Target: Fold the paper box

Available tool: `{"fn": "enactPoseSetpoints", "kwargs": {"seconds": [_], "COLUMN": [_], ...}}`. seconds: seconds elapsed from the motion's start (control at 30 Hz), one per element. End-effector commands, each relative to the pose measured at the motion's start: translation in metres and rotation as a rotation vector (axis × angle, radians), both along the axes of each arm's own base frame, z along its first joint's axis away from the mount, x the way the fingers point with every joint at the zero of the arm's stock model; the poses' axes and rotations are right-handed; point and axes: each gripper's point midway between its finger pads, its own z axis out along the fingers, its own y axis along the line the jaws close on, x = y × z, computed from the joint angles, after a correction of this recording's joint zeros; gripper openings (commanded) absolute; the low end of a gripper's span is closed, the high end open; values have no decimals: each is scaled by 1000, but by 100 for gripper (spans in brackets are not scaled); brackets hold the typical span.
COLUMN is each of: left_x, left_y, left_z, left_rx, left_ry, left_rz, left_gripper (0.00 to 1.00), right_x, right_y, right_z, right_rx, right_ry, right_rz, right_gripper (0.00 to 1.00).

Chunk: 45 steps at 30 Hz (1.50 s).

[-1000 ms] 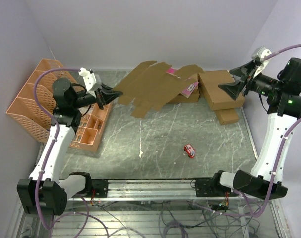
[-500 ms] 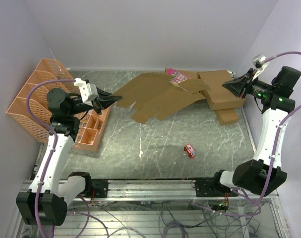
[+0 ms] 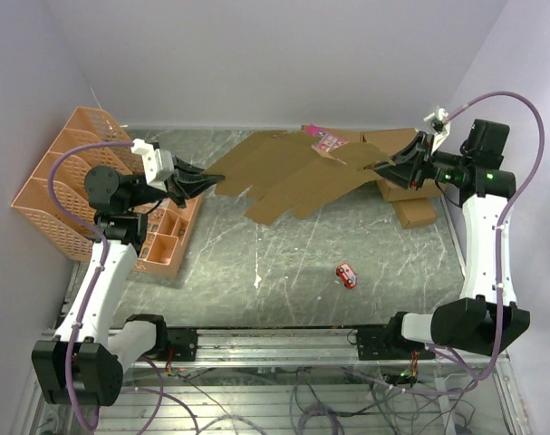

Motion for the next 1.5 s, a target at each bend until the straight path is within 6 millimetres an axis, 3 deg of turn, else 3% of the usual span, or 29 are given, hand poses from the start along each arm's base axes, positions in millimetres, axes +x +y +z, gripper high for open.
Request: {"fn": "enactPoseSetpoints", "kwargs": {"seconds": [0.0,0.33,0.6,0.77,1.13,1.47], "left_x": [0,3,-3,2,13,14], "left_y": [2,2,1,2,5,6], "left_z": [4,6,12,12,6,12], "left_rx": [10,-1,-15,-12,20,5], "left_ry": [-43,-38,-47,-45,-35,-46], "left_rz": [4,10,-6,6,57,63], "left_gripper": [7,7,7,7,7,7], "right_x": [-18,-36,-31,-38,-39,-46], "right_y": [9,18,23,26,23,25], "right_z": [11,7,-9,-7,3,-12], "right_rx": [-23,-24,-17,-10,-51,-42], "right_ry": [-39,-22,24,22,7,46], "right_rz": [32,66,83,104,47,76], "right_gripper": [22,26,28,33,34,37]}}
